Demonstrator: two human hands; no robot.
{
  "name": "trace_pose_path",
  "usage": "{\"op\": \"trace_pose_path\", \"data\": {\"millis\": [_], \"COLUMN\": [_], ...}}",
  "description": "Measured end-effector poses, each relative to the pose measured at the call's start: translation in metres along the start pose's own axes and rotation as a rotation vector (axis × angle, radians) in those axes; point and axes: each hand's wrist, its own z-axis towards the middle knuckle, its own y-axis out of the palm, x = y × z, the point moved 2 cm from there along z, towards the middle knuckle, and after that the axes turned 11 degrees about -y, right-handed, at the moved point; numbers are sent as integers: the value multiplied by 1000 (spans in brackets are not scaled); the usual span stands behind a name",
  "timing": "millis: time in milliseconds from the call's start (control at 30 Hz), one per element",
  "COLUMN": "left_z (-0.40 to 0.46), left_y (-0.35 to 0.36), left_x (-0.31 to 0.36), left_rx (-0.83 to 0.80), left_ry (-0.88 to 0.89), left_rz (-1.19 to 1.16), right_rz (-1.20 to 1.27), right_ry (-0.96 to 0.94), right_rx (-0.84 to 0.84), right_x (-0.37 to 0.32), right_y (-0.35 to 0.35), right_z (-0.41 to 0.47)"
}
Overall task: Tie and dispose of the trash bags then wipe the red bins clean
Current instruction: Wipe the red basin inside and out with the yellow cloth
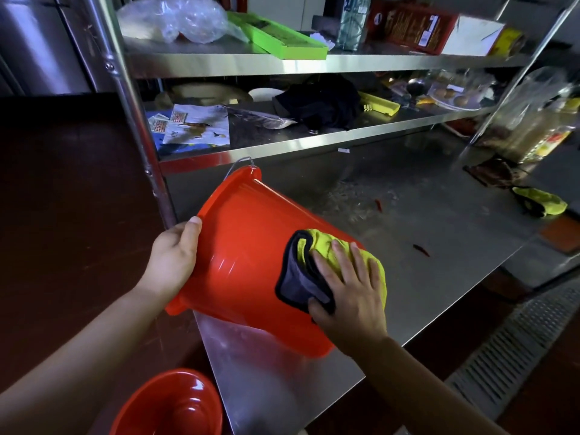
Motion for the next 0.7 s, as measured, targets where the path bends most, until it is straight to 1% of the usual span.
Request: {"op": "trace_pose_path", "data": {"millis": [133,267,367,433,467,533,600,633,667,700], "left_z": [3,15,28,41,48,61,72,77,82,85], "left_y": [-1,-3,-12,-24,-30,-39,-47,-51,-53,-53], "left_x": [-2,-3,-6,-7,-6,-3,1,3,7,12], "left_rx": [-4,-32,-108,-135,-136,-133,-145,-150,-155,-157], "left_ry": [13,47,-30,-72,-72,-58,-59,-58,-44,-15], "left_rz": [-2,2,-62,-96,-80,-12,67,115,149,164], "right_rz": [19,-17,21,89,145,332,641,805,926,988], "right_ry": [-19,-257,-422,-452,-426,-284,-103,-47,-25,-23], "right_rx": [29,-4,-24,-47,-58,-80,-130,-154,-163,-158], "right_x": [-31,-72,-89,-84,-77,-54,-28,-20,-16,-15], "right_y": [-1,0,-2,-4,-6,-7,-3,1,4,9], "right_z": [14,50,85,108,119,136,143,140,135,129]}}
